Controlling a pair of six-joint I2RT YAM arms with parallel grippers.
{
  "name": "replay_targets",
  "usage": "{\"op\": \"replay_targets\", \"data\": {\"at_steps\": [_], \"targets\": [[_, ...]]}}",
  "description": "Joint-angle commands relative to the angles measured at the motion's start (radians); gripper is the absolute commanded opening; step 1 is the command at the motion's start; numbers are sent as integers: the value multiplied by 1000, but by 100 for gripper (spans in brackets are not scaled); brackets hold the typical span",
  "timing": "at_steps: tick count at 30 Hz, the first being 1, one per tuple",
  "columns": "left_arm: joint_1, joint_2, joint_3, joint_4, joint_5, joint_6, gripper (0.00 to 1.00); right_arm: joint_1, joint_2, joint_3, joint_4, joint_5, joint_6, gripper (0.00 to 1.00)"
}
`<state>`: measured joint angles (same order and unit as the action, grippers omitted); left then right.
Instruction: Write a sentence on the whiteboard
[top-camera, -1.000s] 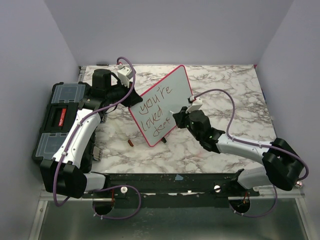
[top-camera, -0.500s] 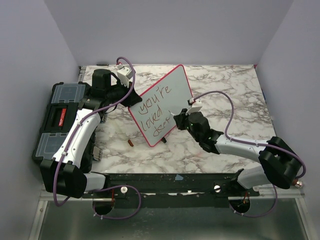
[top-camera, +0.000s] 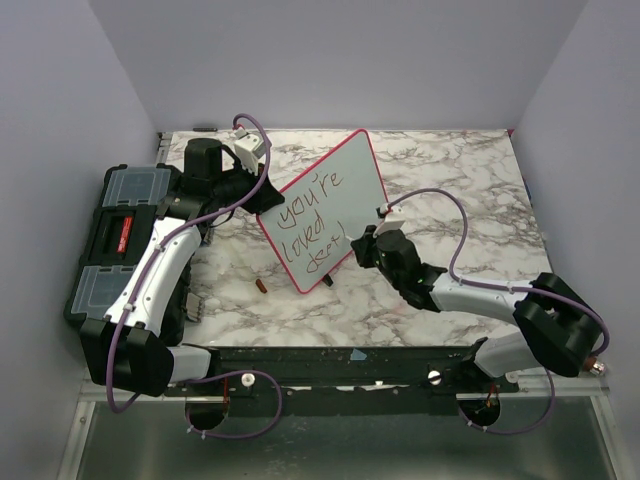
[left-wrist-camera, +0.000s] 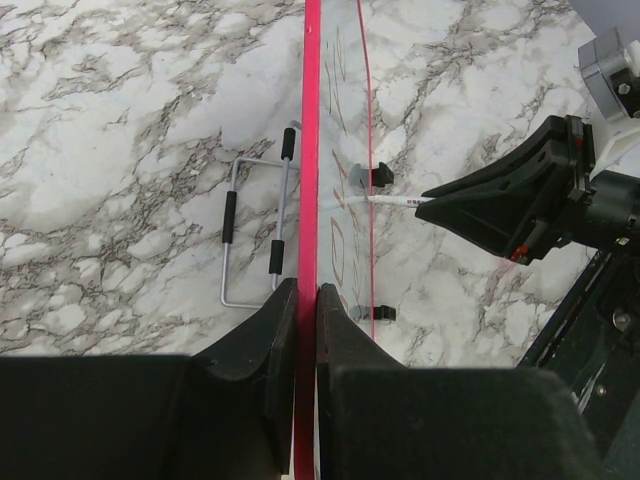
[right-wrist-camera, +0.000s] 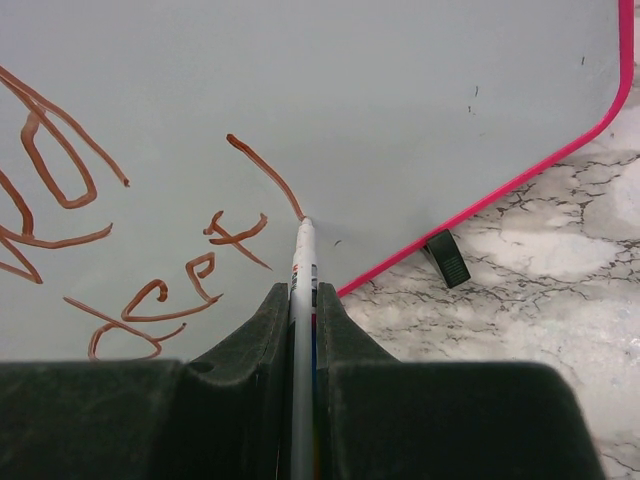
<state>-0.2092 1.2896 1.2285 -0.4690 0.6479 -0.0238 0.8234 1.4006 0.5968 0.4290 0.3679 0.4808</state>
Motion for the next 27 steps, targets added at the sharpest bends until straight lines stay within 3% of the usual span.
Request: {"op": "replay_targets", "data": {"at_steps": [1, 14, 27], "targets": [[-6, -1, 12, -9, -1, 50, 0, -3, 23, 20, -27, 48, -3, 1], [-7, 2, 12, -9, 2, 50, 0, -26, -4, 78, -38, 93, -110, 1], [-12, 2, 9, -8, -1, 50, 0, -58, -55, 43, -1, 59, -63, 1]]}}
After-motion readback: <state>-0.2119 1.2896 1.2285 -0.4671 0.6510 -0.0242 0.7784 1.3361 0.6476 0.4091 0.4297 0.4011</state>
